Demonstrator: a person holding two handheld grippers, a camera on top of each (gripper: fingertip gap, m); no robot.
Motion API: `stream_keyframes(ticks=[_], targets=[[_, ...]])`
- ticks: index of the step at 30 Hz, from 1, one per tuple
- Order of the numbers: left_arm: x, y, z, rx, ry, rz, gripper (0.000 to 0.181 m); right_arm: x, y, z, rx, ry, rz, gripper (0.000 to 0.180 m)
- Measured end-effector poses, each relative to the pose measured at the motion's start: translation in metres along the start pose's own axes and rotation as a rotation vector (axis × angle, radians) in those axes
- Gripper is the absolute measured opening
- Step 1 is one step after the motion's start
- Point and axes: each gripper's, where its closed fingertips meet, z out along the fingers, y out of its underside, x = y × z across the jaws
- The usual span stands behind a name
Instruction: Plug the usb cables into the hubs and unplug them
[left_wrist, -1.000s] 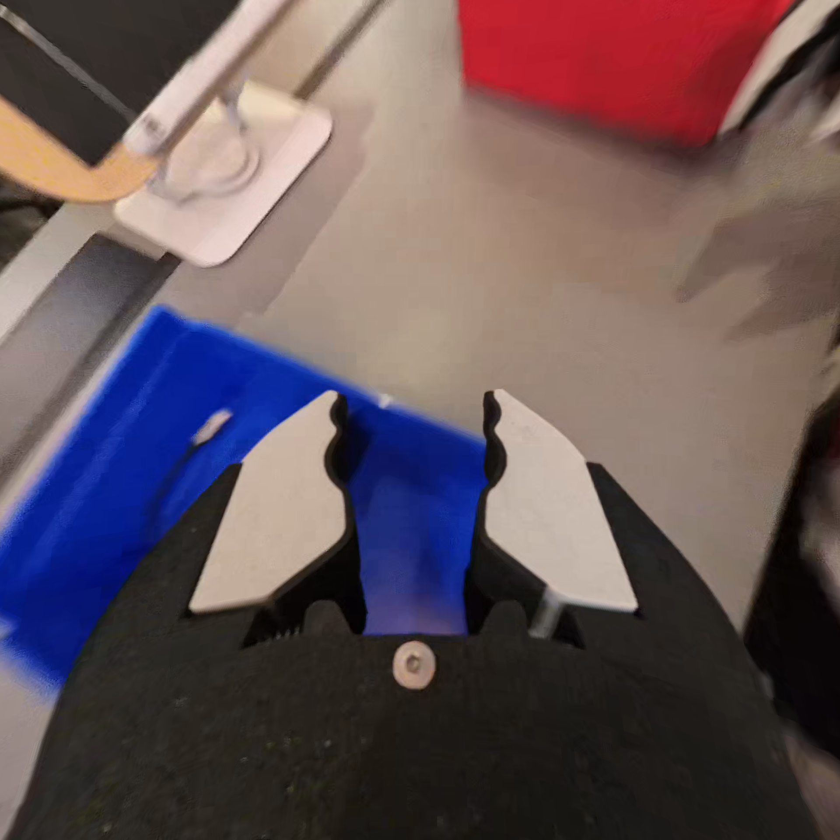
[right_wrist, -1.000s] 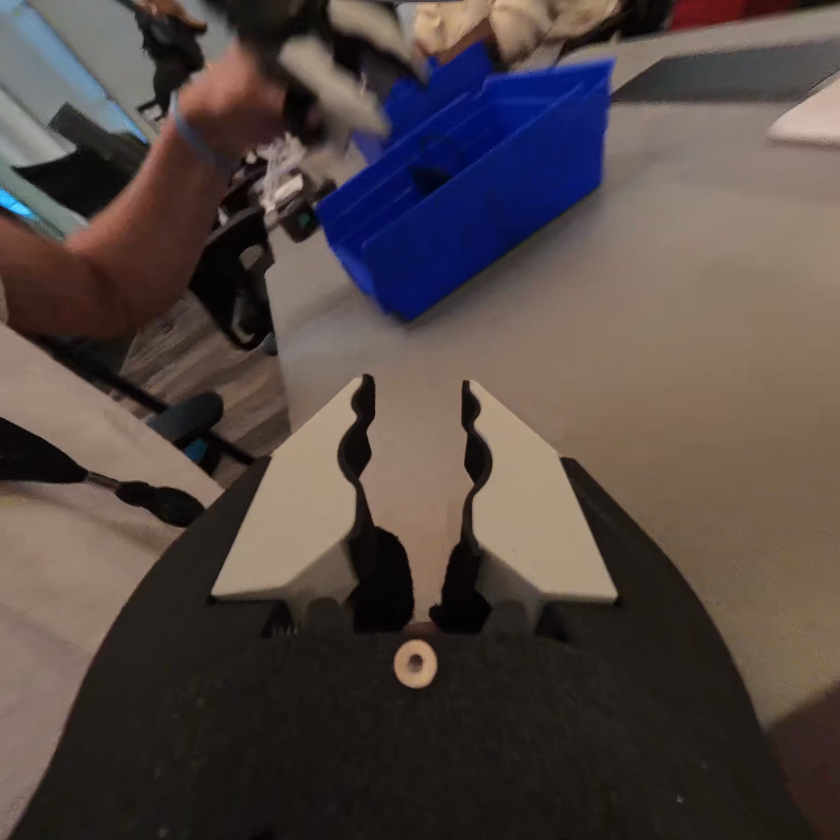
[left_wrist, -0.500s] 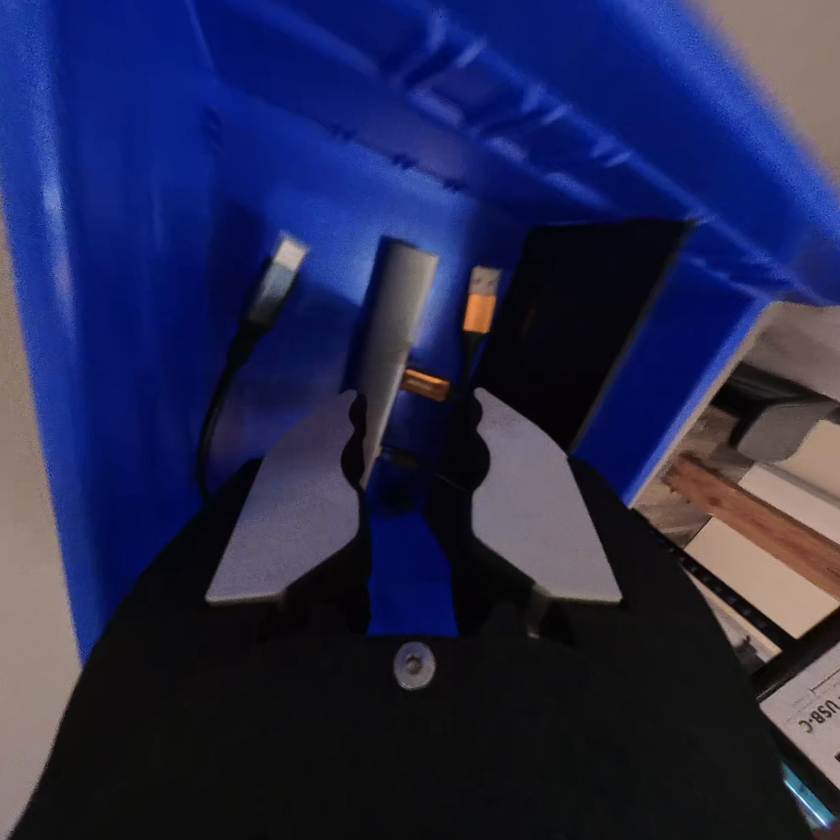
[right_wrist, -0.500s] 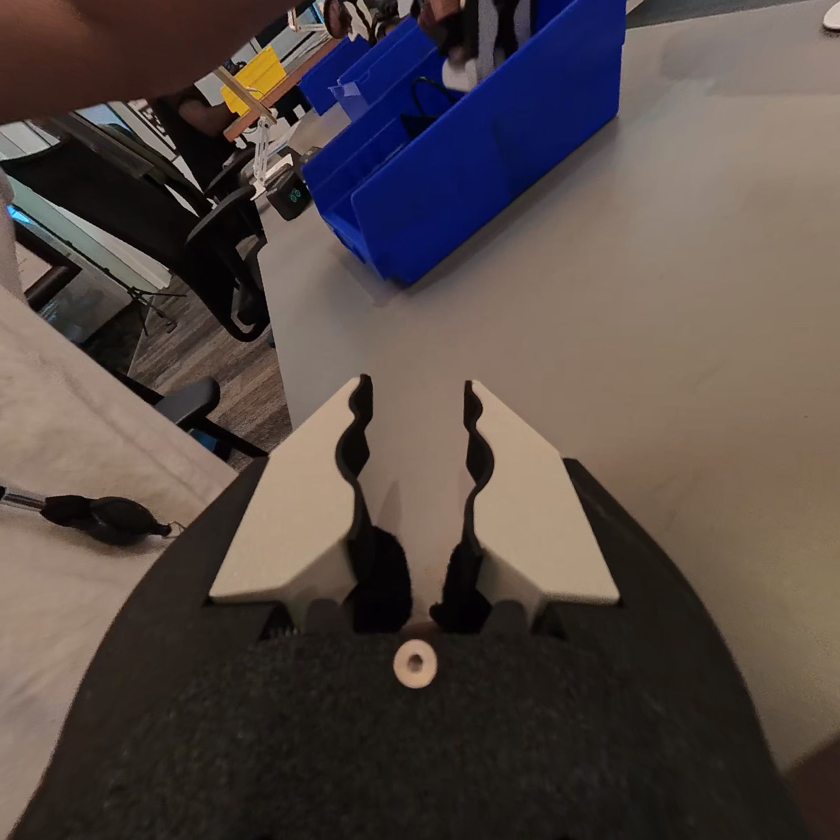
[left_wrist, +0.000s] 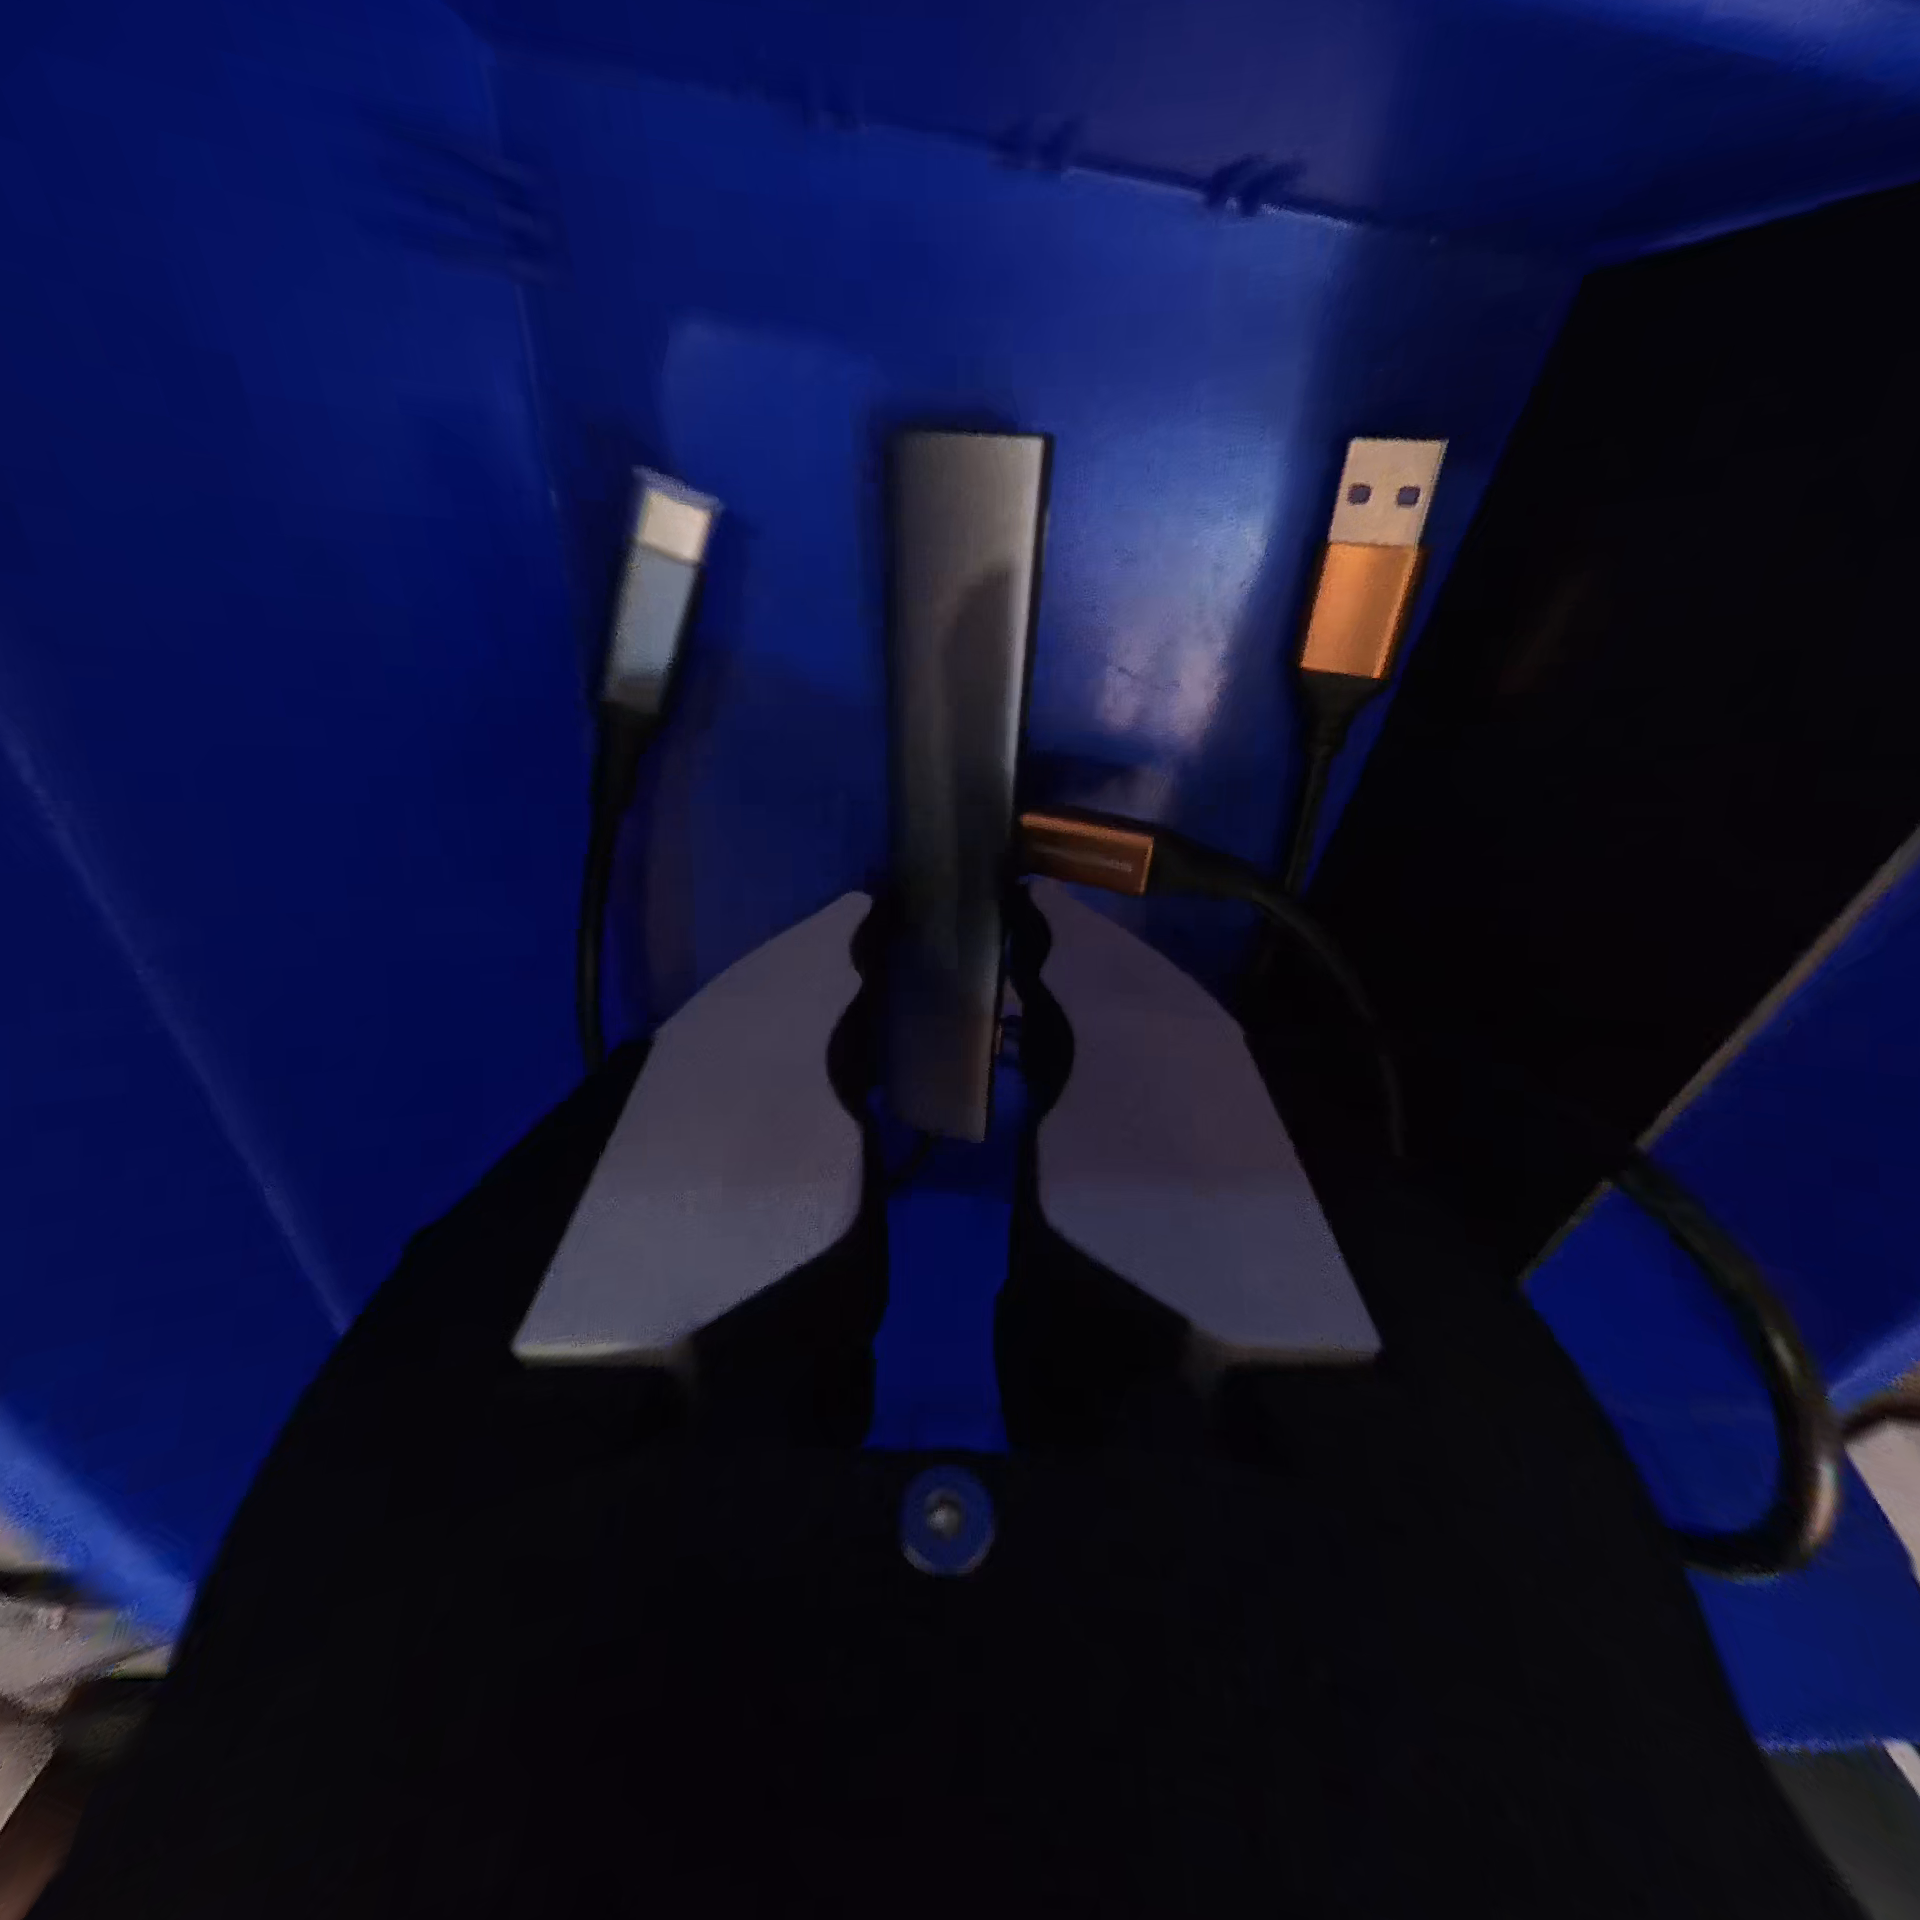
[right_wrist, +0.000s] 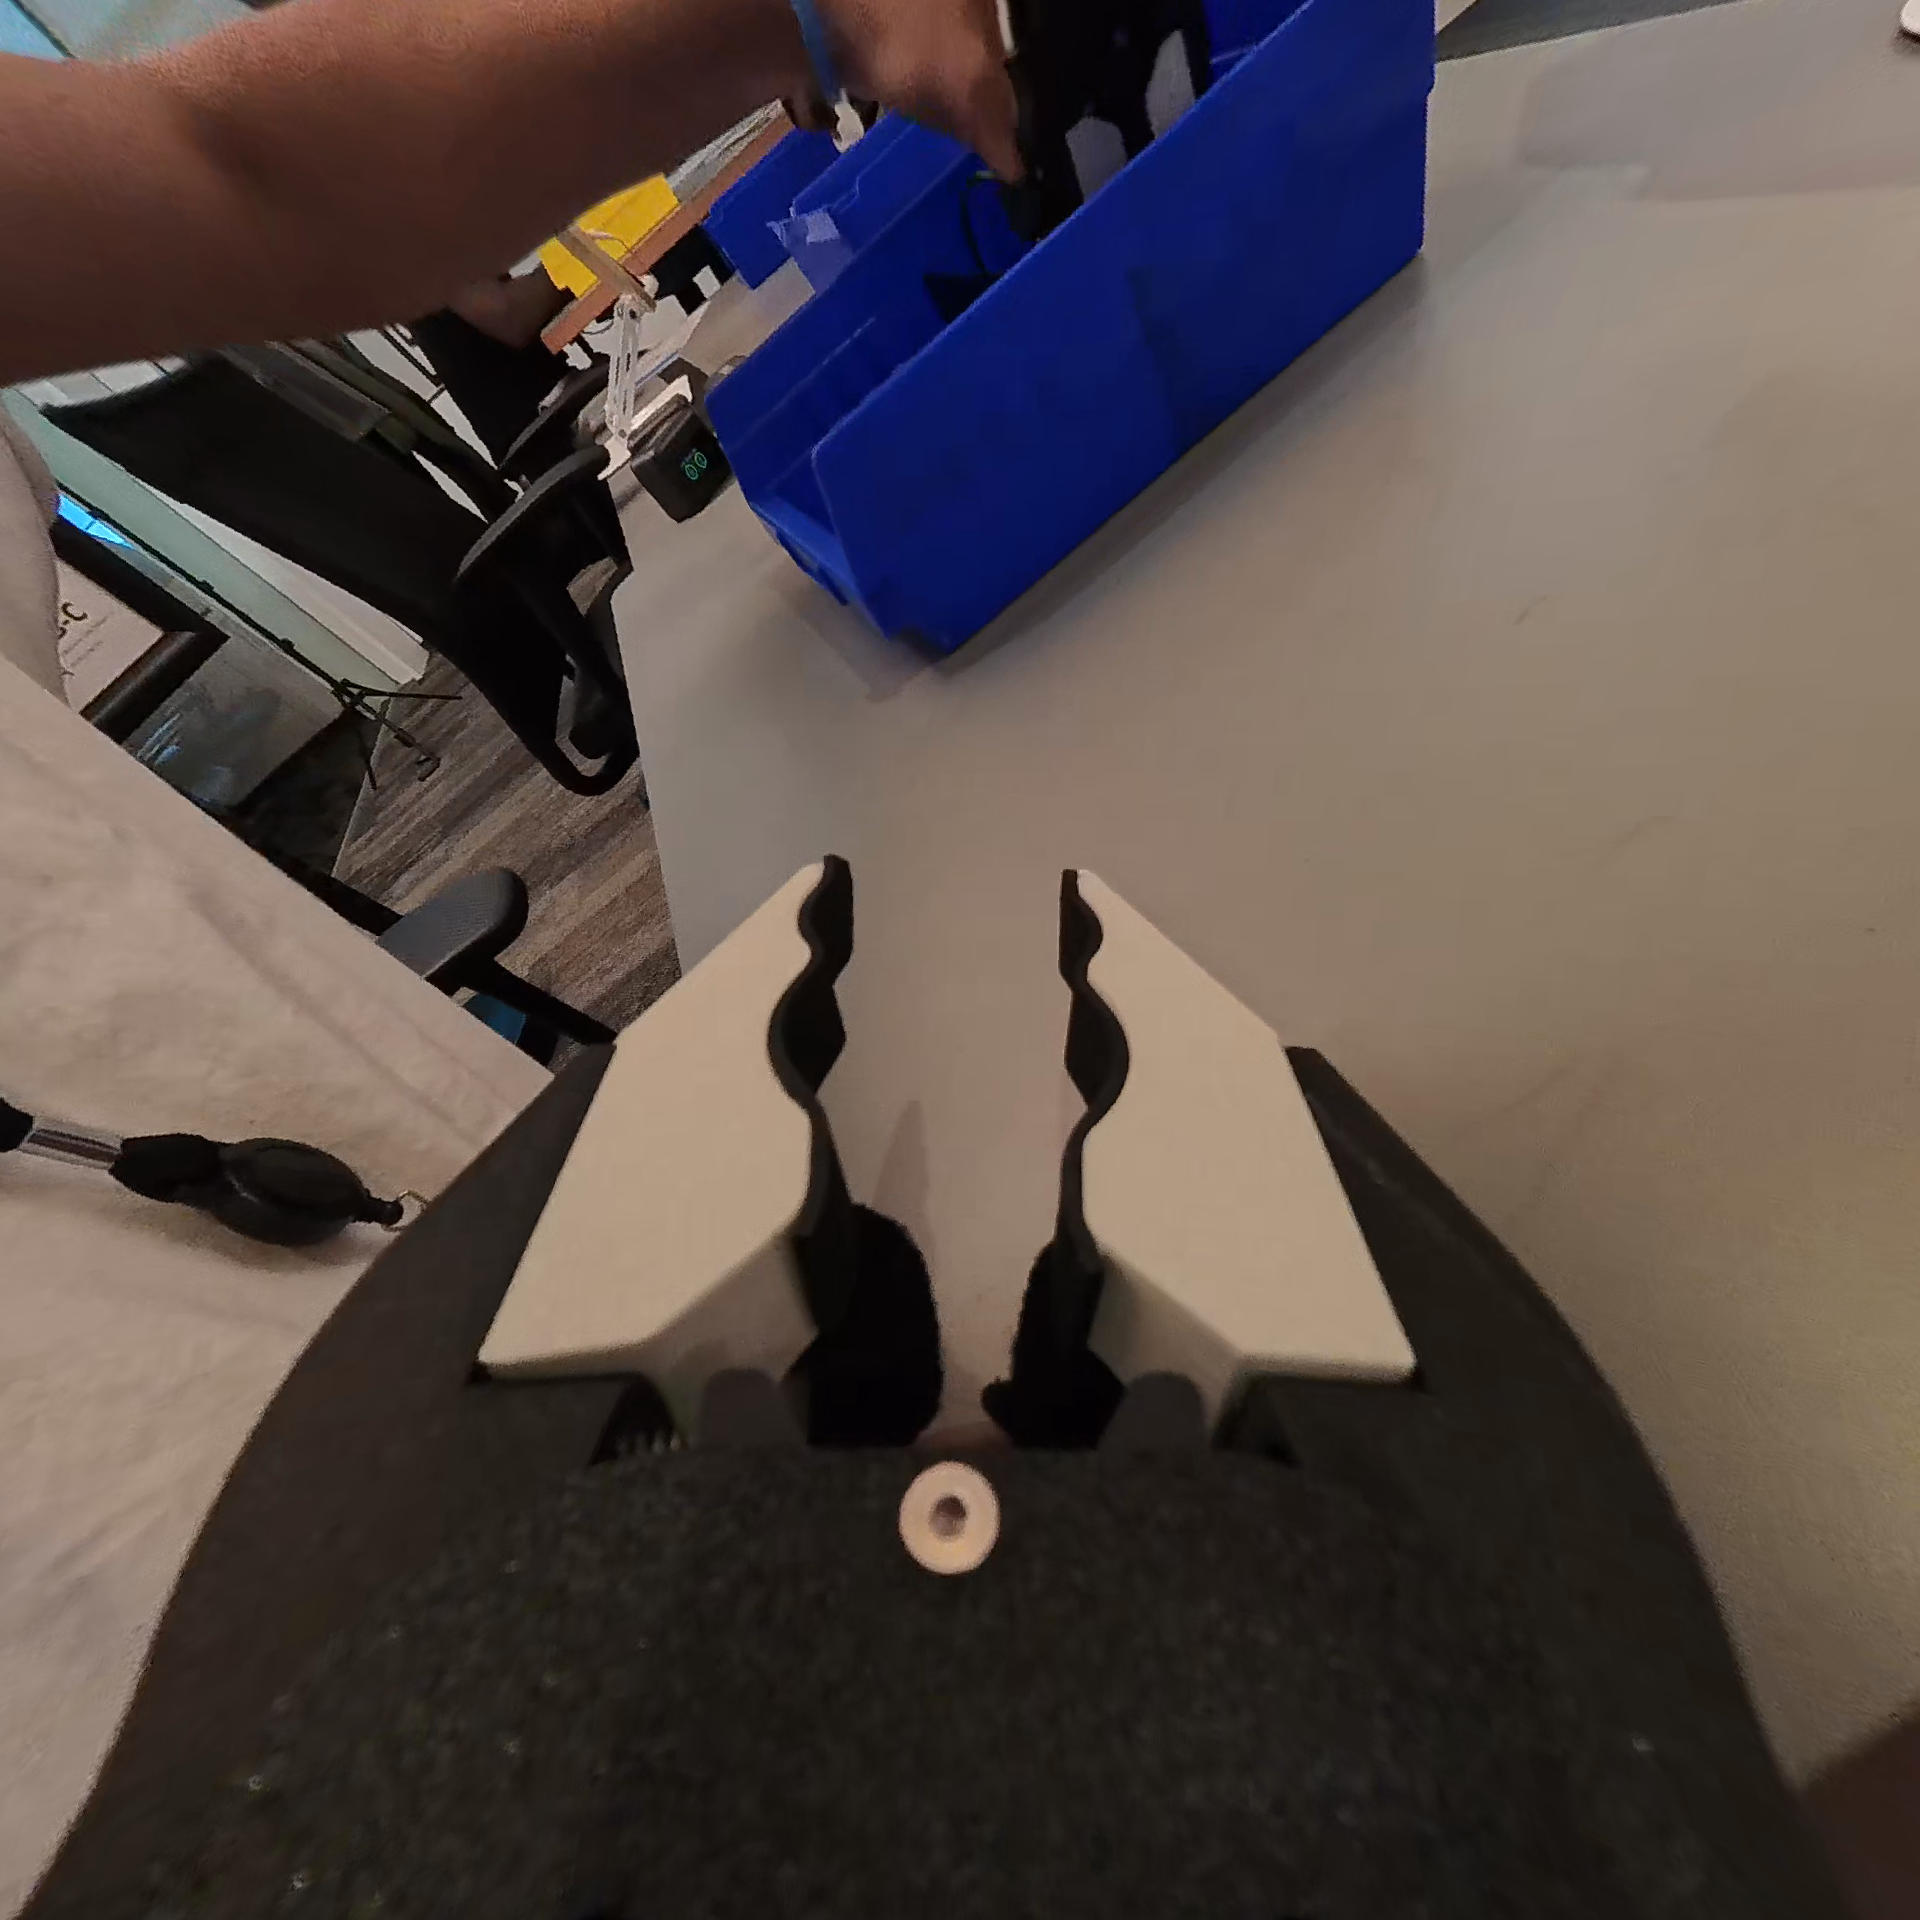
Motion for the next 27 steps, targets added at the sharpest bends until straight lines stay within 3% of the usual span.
stream_keyframes(ticks=[5,13,15,17,21,24,27], targets=[[0.006,-0.024,-0.075,0.273,-0.125,-0.057,0.022,0.004,-0.002,-0.006,0.023,0.018,0.008,0.038],[0.049,-0.073,-0.301,0.932,-0.442,-0.044,0.022,0.008,-0.015,-0.003,0.084,0.058,-0.031,0.038],[0.078,-0.091,-0.349,1.145,-0.438,-0.033,0.022,0.009,-0.026,-0.001,0.105,0.098,-0.084,0.038],[0.107,-0.112,-0.375,1.303,-0.394,-0.025,0.022,0.008,-0.043,0.0,0.134,0.155,-0.169,0.038],[0.145,-0.163,-0.354,1.415,-0.264,-0.094,0.022,0.001,-0.097,-0.01,0.24,0.309,-0.391,0.038],[0.149,-0.2,-0.296,1.312,-0.369,-0.18,0.022,-0.004,-0.141,-0.027,0.343,0.439,-0.509,0.036],[0.159,-0.232,-0.245,1.243,-0.45,-0.229,0.022,-0.009,-0.165,-0.041,0.428,0.431,-0.452,0.036]])
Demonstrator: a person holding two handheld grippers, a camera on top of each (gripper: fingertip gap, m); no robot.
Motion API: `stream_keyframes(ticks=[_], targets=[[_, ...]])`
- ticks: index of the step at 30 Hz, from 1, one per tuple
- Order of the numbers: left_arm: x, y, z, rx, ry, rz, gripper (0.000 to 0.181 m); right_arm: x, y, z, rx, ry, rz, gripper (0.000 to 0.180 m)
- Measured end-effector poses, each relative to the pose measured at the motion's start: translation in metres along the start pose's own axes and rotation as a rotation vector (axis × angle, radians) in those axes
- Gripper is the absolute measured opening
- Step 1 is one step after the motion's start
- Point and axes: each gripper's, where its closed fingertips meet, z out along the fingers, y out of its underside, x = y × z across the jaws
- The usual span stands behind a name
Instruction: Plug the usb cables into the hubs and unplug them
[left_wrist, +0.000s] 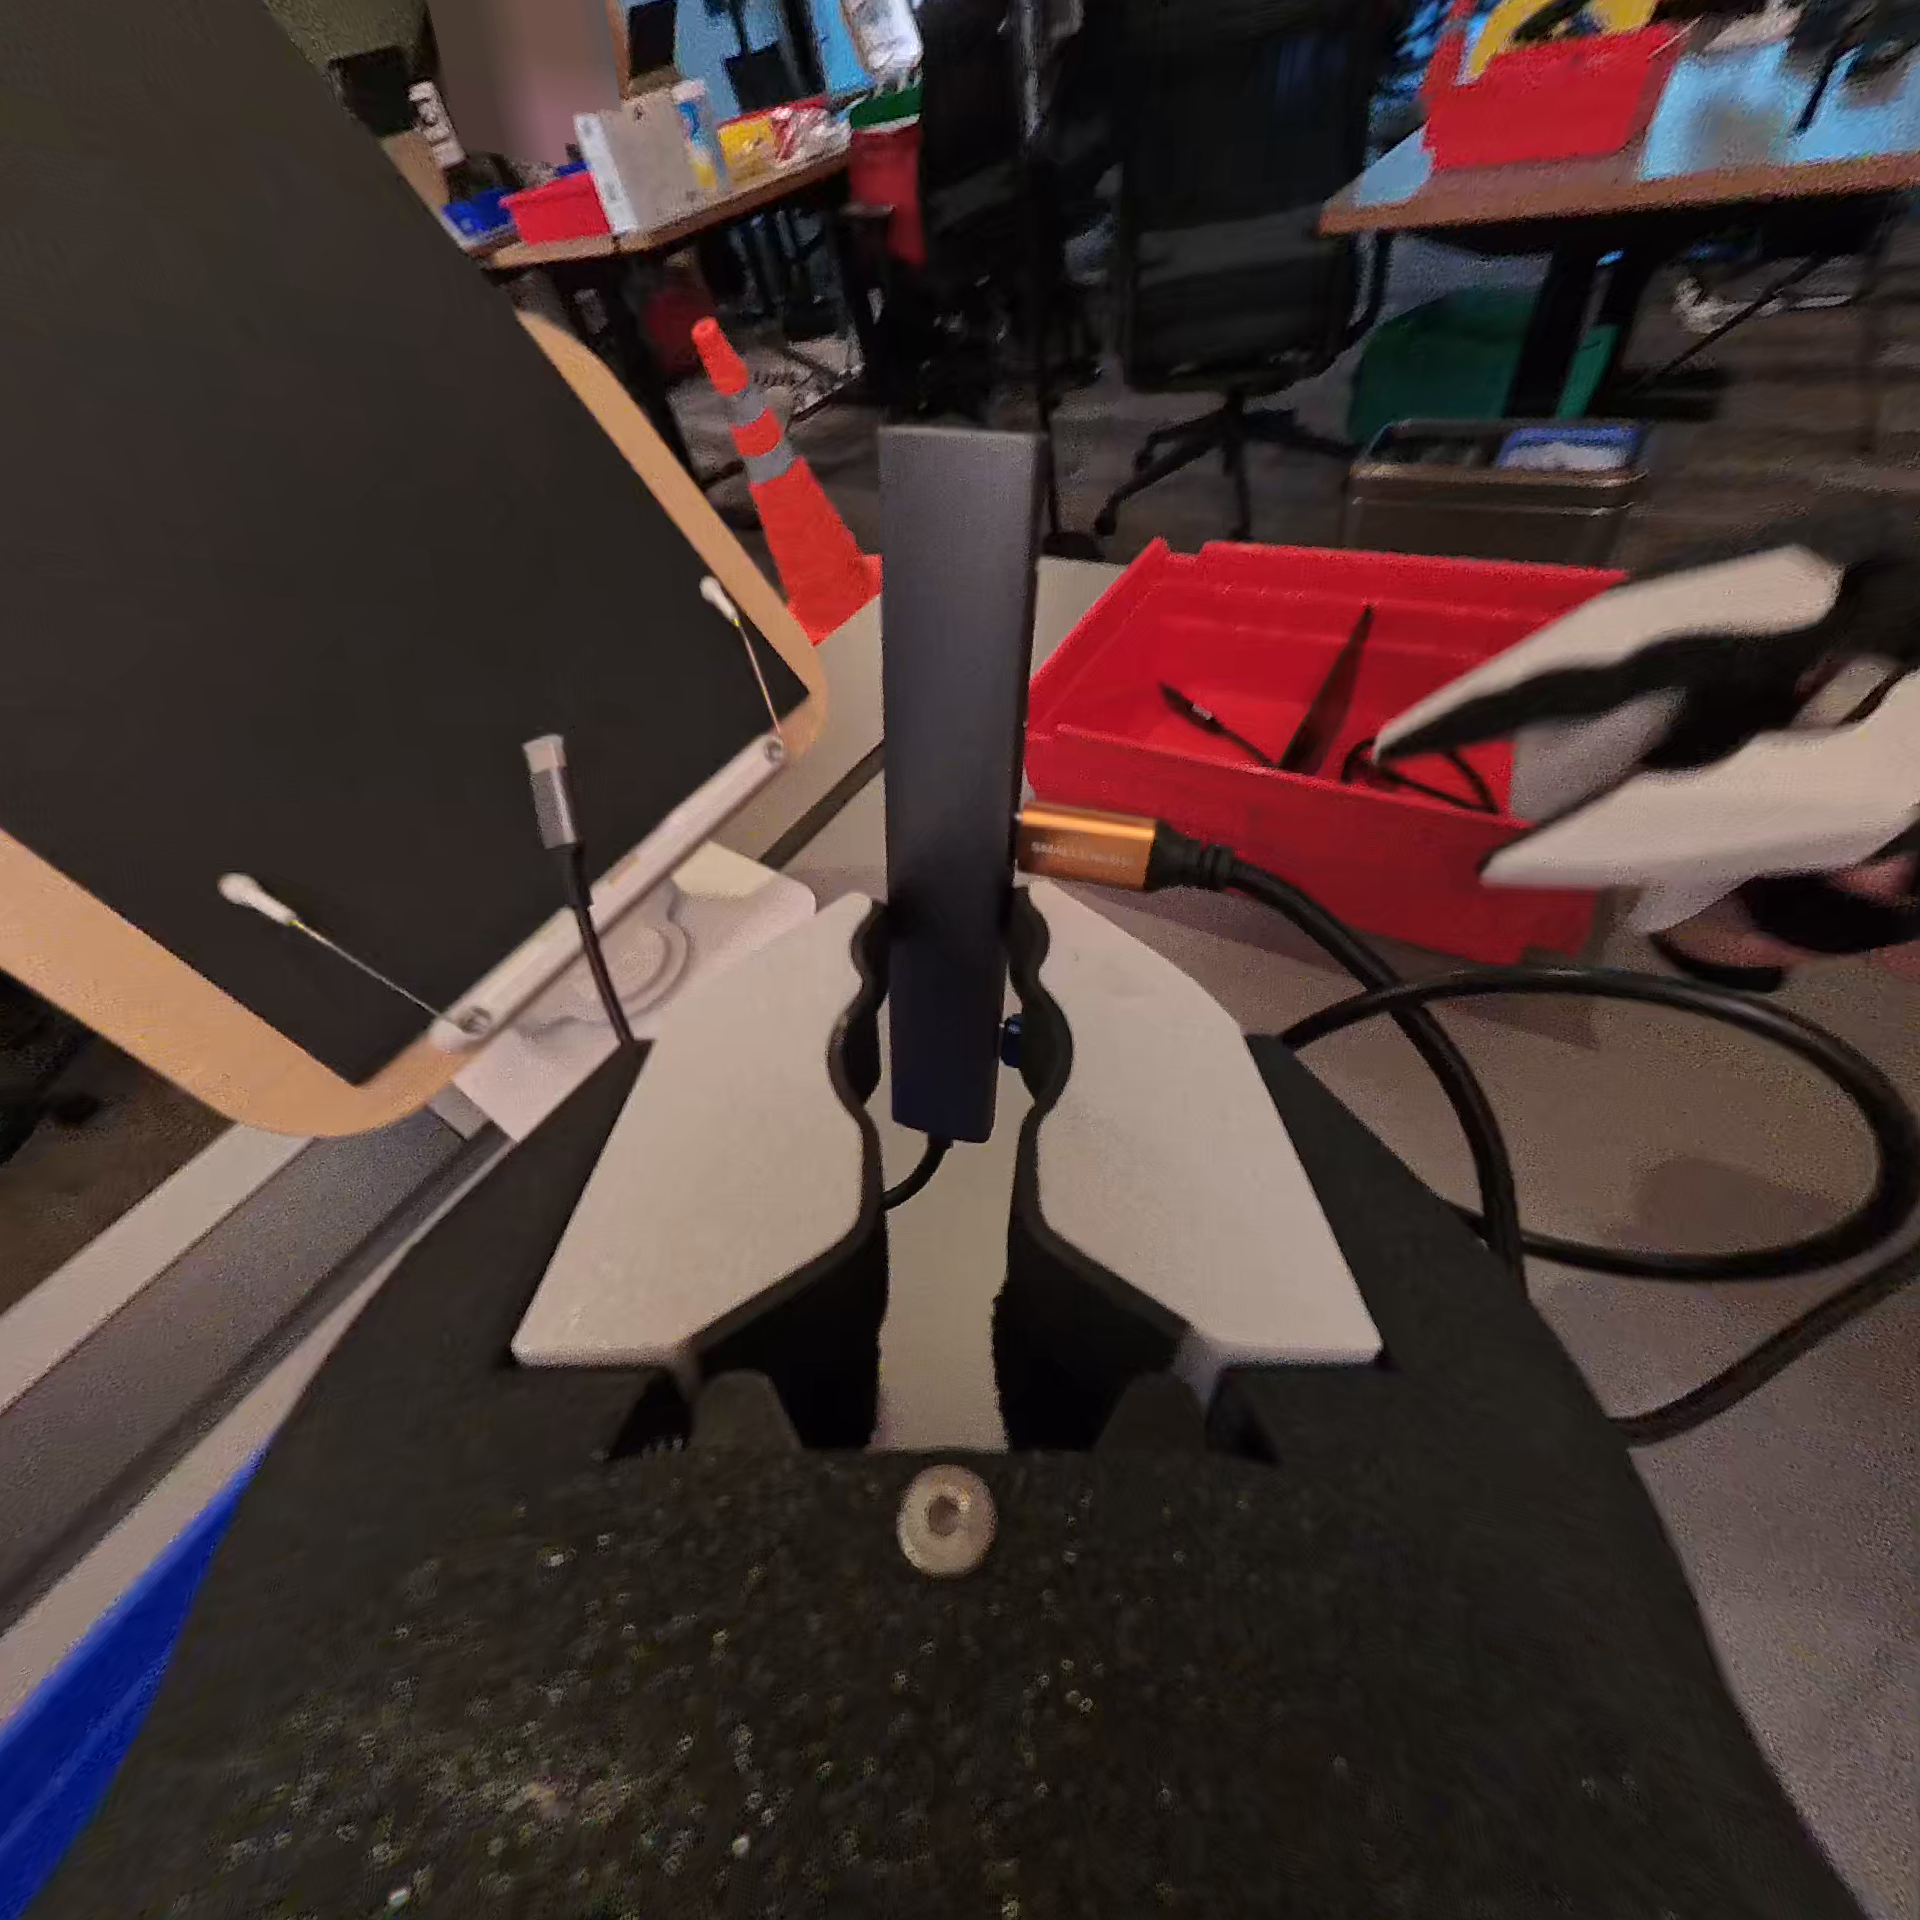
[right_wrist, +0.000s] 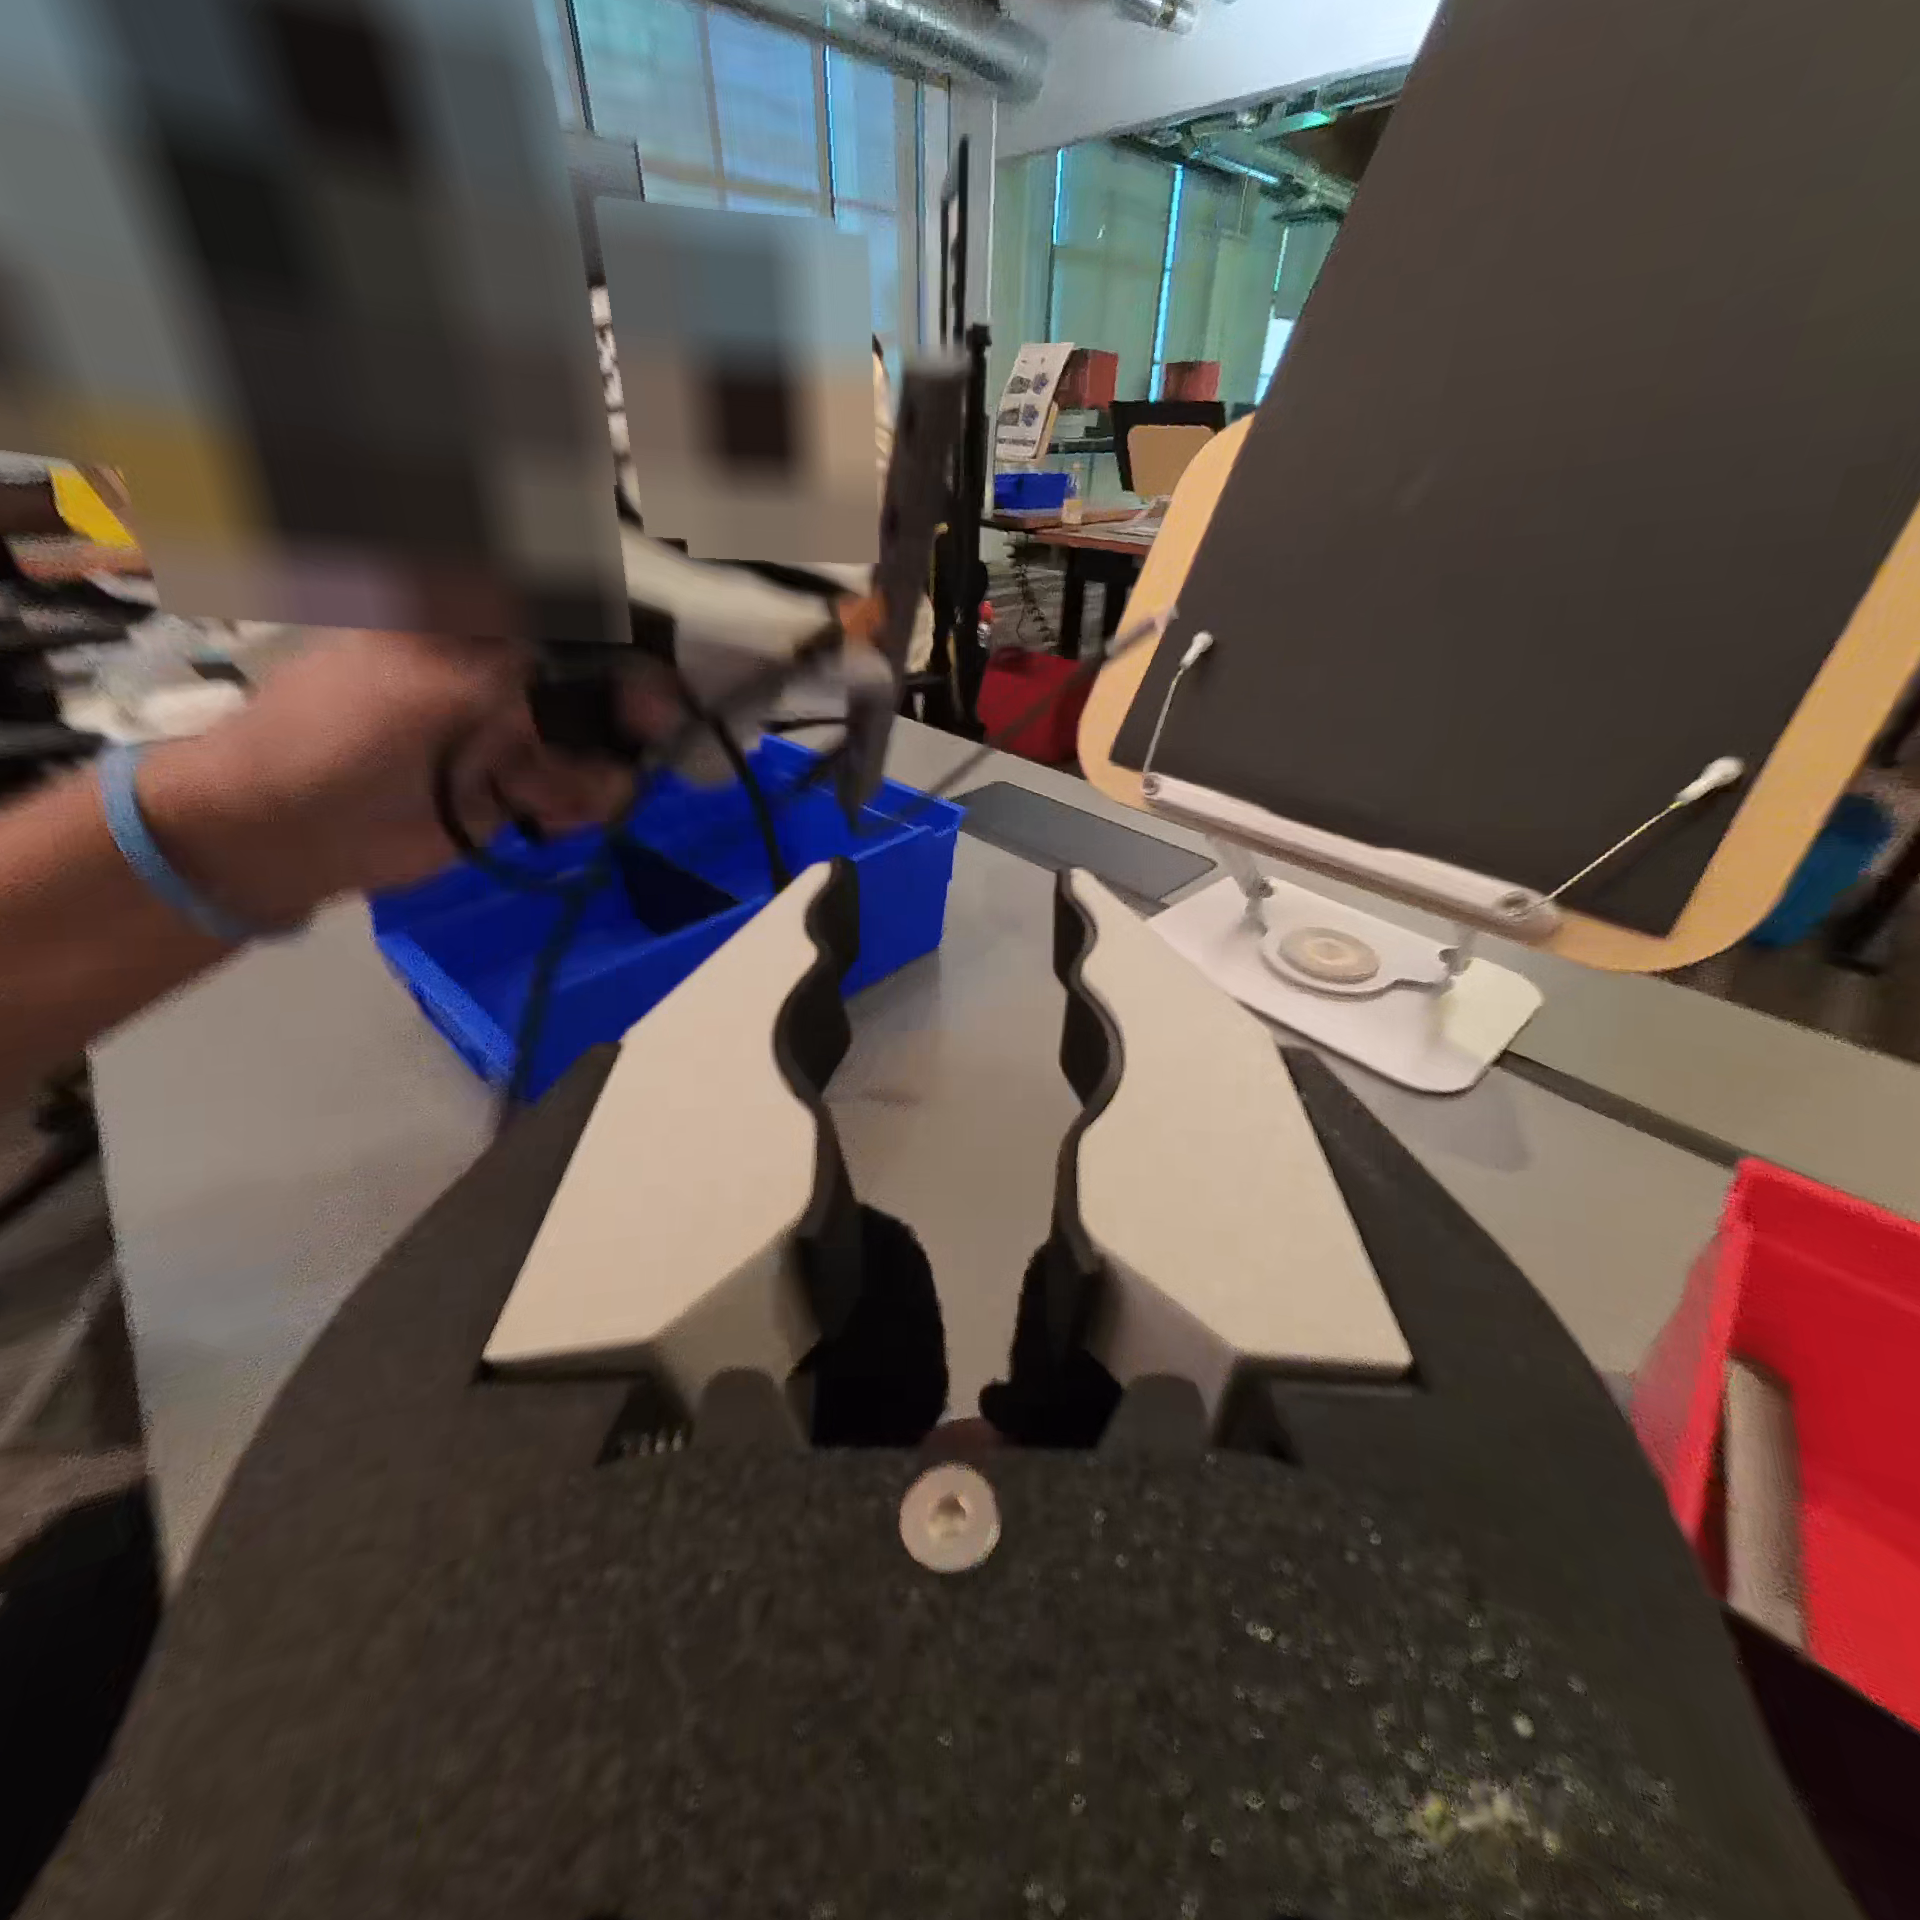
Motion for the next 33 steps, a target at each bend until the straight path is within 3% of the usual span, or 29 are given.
stream_keyframes(ticks=[6,12,14,17,19,22,24,27,30,33], targets=[[0.053,0.046,0.043,-0.074,-0.057,-0.049,0.022,0.003,0.029,0.008,-0.068,-0.096,0.351,0.039],[0.077,0.06,0.053,-0.095,-0.015,-0.204,0.022,-0.008,0.057,0.01,-0.095,-0.161,0.503,0.028],[0.08,0.066,0.054,-0.106,-0.021,-0.211,0.022,-0.009,0.059,0.008,-0.089,-0.16,0.494,0.012],[0.082,0.076,0.052,-0.103,-0.022,-0.236,0.022,-0.01,0.073,0.008,-0.165,-0.124,0.405,0.008],[0.087,0.08,0.047,-0.073,0.049,-0.272,0.022,-0.006,0.077,0.005,-0.192,-0.095,0.28,0.005],[0.094,0.083,0.034,-0.011,0.192,-0.357,0.037,-0.006,0.086,0.0,-0.276,-0.093,0.094,0.005],[0.101,0.091,0.027,-0.034,0.298,-0.365,0.051,-0.018,0.093,-0.001,-0.335,-0.171,0.037,0.005],[0.111,0.093,0.017,-0.025,0.411,-0.294,0.058,-0.038,0.09,-0.003,-0.329,-0.31,0.139,0.005],[0.119,0.089,0.009,-0.007,0.493,-0.246,0.051,-0.053,0.081,-0.008,-0.299,-0.459,0.346,0.005],[0.128,0.08,0.001,0.057,0.568,-0.25,0.017,-0.059,0.073,-0.013,-0.256,-0.538,0.444,0.005]])
